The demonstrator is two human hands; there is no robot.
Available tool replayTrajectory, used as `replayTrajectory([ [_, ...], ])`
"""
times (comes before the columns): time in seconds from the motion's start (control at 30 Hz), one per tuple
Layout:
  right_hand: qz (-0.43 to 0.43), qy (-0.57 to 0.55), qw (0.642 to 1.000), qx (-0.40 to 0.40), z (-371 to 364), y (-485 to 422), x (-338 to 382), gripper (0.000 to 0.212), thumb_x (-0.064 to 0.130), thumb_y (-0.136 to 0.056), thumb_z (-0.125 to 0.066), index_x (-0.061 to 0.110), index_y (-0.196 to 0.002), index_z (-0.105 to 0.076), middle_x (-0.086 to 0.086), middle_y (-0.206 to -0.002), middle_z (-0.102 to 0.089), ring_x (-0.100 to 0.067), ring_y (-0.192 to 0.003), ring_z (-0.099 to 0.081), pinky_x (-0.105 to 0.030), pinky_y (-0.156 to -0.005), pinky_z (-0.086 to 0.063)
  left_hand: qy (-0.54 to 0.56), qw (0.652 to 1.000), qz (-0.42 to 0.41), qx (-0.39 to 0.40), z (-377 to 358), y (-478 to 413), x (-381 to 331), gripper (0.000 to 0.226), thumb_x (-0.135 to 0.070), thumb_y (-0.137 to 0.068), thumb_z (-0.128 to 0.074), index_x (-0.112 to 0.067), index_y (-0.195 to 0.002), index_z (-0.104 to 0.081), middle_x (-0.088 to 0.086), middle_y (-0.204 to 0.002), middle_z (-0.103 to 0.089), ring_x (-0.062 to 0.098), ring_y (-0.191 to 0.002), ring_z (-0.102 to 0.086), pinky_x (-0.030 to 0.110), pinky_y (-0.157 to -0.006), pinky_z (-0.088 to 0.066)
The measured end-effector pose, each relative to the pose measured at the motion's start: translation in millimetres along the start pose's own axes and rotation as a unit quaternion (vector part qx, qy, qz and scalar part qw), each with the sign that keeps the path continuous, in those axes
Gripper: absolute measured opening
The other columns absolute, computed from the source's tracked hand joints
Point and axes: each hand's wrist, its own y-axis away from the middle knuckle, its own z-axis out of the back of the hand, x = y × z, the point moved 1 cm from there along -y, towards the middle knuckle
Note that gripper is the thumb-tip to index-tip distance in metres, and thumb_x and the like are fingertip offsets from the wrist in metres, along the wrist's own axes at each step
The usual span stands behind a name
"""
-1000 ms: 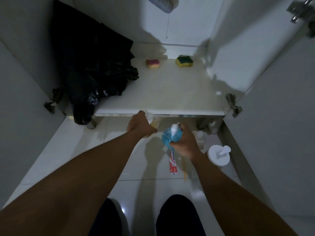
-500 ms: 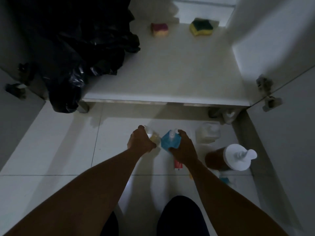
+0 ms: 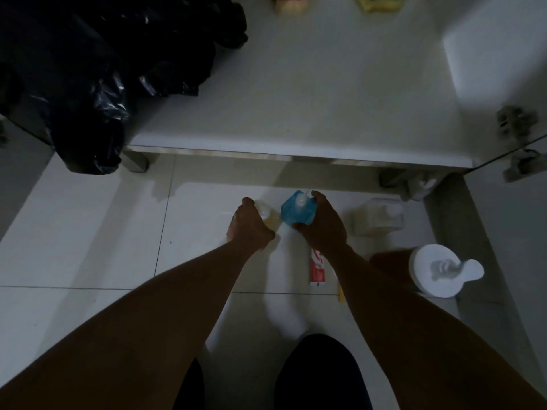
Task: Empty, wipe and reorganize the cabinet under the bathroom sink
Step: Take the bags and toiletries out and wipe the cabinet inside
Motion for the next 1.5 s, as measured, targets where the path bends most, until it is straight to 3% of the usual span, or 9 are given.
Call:
replayTrajectory([
  [0.17, -0.02, -0.013, 1.0, 0.012, 1.4, -4.8, -2.5, 0.097, 0.032, -0.071, -0.085, 0.012, -0.147, -0.03, -0.008, -0.136, -0.053, -0.022, -0.122, -0.055, -0.033, -0.097, -0.048, -0.005, 1.0, -0.002, 0.001, -4.6, 3.0, 5.1, 0.091, -0.026, -0.06, -0.094, -0.011, -0.131, -0.037, 0.01, -0.127, -0.057, 0.031, -0.116, -0.057, 0.044, -0.091, -0.053],
  [0.4, -0.027, -0.039, 0.998, 0.032, 20.1, 4.0, 4.9, 0.106, 0.032, -0.072, -0.084, 0.01, -0.153, -0.018, -0.012, -0.149, -0.04, -0.026, -0.134, -0.044, -0.038, -0.107, -0.039, -0.03, 0.999, -0.017, 0.008, 5.2, 11.9, -3.0, 0.108, -0.025, -0.065, -0.091, -0.011, -0.148, -0.024, 0.013, -0.138, -0.047, 0.033, -0.128, -0.049, 0.045, -0.097, -0.048],
  [0.57, -0.042, -0.059, 0.997, 0.005, 54.2, 14.2, 25.2, 0.095, 0.031, -0.079, -0.078, 0.016, -0.152, -0.021, -0.008, -0.152, -0.036, -0.026, -0.135, -0.042, -0.042, -0.108, -0.04, -0.055, 0.998, -0.037, 0.0, 27.6, 27.0, -28.2, 0.104, -0.028, -0.069, -0.088, -0.014, -0.15, -0.023, 0.011, -0.143, -0.043, 0.031, -0.131, -0.047, 0.047, -0.098, -0.049],
  [0.83, -0.007, -0.021, 0.992, -0.121, 124.6, 30.4, 62.1, 0.049, 0.032, -0.089, -0.067, 0.018, -0.133, -0.049, -0.005, -0.127, -0.061, -0.021, -0.115, -0.06, -0.04, -0.096, -0.051, -0.028, 0.992, -0.1, -0.077, 70.3, 61.2, -79.1, 0.083, -0.03, -0.077, -0.08, -0.021, -0.145, -0.032, 0.007, -0.14, -0.046, 0.028, -0.125, -0.052, 0.04, -0.093, -0.048],
  [0.97, 0.023, -0.026, 0.987, -0.16, 164.7, 35.3, 82.1, 0.046, 0.029, -0.089, -0.067, 0.014, -0.13, -0.052, -0.009, -0.119, -0.063, -0.023, -0.11, -0.061, -0.04, -0.096, -0.051, -0.035, 0.985, -0.135, -0.1, 95.8, 73.4, -110.8, 0.083, -0.03, -0.077, -0.079, -0.019, -0.145, -0.032, 0.008, -0.14, -0.046, 0.029, -0.125, -0.051, 0.041, -0.096, -0.048],
  [1.27, 0.048, -0.025, 0.979, -0.195, 216.8, 0.6, 108.9, 0.045, 0.028, -0.09, -0.066, 0.014, -0.13, -0.052, -0.007, -0.121, -0.063, -0.02, -0.112, -0.061, -0.031, -0.094, -0.049, -0.039, 0.97, -0.211, -0.112, 127.1, 50.1, -172.8, 0.081, -0.033, -0.084, -0.072, -0.013, -0.149, -0.028, 0.014, -0.143, -0.042, 0.03, -0.131, -0.045, 0.039, -0.102, -0.043],
  [1.5, 0.025, 0.008, 0.988, -0.15, 201.2, -78.2, 81.7, 0.043, 0.027, -0.092, -0.063, 0.017, -0.132, -0.05, -0.006, -0.128, -0.056, -0.022, -0.119, -0.054, -0.038, -0.102, -0.047, -0.081, 0.97, -0.193, -0.122, 113.1, -30.2, -196.3, 0.065, -0.042, -0.093, -0.058, -0.018, -0.147, -0.032, 0.009, -0.144, -0.044, 0.029, -0.13, -0.046, 0.04, -0.1, -0.044],
])
